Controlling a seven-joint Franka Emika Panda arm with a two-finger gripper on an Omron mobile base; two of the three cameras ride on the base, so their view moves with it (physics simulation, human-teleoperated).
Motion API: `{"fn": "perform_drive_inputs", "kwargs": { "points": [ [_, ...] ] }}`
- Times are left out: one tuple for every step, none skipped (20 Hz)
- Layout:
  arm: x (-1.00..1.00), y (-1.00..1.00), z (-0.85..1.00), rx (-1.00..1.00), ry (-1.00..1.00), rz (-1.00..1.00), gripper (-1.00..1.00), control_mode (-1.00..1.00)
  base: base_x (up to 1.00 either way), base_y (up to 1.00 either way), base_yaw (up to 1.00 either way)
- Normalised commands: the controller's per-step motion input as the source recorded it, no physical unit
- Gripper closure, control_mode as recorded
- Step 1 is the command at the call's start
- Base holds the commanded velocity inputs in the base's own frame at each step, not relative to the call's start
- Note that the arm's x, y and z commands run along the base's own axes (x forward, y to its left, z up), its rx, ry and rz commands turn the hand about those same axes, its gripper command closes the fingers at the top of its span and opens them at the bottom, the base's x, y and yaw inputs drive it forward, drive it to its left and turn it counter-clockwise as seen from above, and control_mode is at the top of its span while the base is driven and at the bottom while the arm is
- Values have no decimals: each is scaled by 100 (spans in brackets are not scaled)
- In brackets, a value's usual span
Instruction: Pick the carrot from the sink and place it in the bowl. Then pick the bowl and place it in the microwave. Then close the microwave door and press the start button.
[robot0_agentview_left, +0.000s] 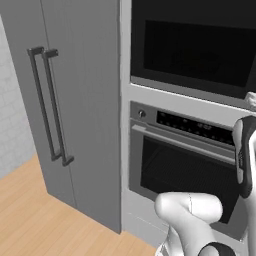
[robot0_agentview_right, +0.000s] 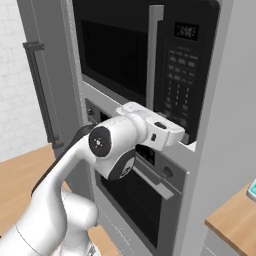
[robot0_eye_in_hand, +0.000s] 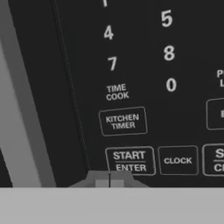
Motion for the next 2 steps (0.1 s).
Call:
{"fn": "perform_drive_inputs", "kwargs": {
  "points": [
    [61, -54, 11, 11, 5, 2, 100, -100, 0, 0, 0],
    [65, -53, 6, 11, 2, 2, 100, -100, 0, 0, 0]
  ]
}}
